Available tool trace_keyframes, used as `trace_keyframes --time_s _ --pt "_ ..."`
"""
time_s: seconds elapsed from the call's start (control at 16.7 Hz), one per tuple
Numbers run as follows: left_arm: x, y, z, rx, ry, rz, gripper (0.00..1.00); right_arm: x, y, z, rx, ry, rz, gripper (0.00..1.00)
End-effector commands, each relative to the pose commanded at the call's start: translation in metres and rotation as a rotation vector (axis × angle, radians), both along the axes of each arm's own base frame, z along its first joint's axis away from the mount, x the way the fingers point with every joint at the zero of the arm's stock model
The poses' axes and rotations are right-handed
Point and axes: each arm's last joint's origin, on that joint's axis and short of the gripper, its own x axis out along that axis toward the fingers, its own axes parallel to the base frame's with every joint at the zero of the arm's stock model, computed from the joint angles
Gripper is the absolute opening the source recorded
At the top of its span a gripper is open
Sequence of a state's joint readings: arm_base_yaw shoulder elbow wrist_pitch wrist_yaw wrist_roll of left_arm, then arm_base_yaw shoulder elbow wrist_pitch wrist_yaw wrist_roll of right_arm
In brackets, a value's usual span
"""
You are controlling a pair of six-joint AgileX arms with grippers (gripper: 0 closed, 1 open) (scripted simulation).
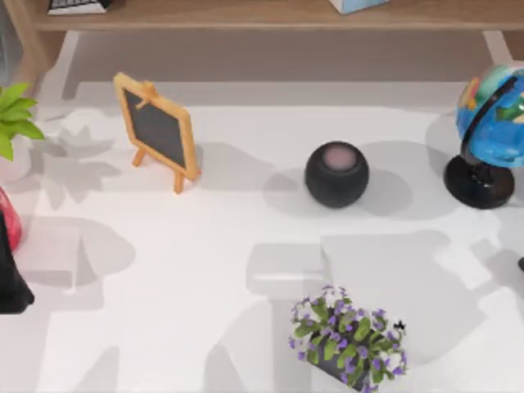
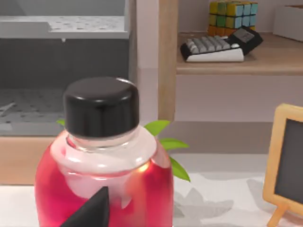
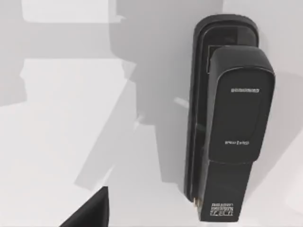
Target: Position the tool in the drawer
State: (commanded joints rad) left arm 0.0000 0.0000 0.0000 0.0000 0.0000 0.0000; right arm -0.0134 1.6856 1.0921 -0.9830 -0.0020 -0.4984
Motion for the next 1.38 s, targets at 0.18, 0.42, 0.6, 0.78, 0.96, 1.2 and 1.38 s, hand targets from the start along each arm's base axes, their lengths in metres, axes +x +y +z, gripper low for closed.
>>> trace_keyframes --time_s 0.18,0.42,0.6,0.78,0.96,1.2,1.38 --pt "0.0 0.0 0.0 0.0 0.0 0.0 1.0 0.003 0.0 -0.028 0.0 -0.013 0.0 1.0" --pt "0.0 0.0 0.0 0.0 0.0 0.0 1.0 0.0 0.001 -0.058 0.0 -0.005 0.001 1.0" --pt "0.0 0.0 0.0 0.0 0.0 0.0 1.0 0.0 0.001 -0.058 0.0 -0.005 0.001 1.0" --pt "0.0 0.0 0.0 0.0 0.0 0.0 1.0 0.0 0.001 -0.058 0.0 -0.005 0.001 0.85" --pt "0.0 0.0 0.0 0.0 0.0 0.0 1.0 0.0 0.001 -0.058 0.0 -0.005 0.001 0.62" --pt "0.0 0.0 0.0 0.0 0.0 0.0 1.0 0.0 0.001 -0.058 0.0 -0.005 0.001 0.32" --pt "0.0 0.0 0.0 0.0 0.0 0.0 1.0 0.0 0.001 -0.058 0.0 -0.005 0.001 0.1"
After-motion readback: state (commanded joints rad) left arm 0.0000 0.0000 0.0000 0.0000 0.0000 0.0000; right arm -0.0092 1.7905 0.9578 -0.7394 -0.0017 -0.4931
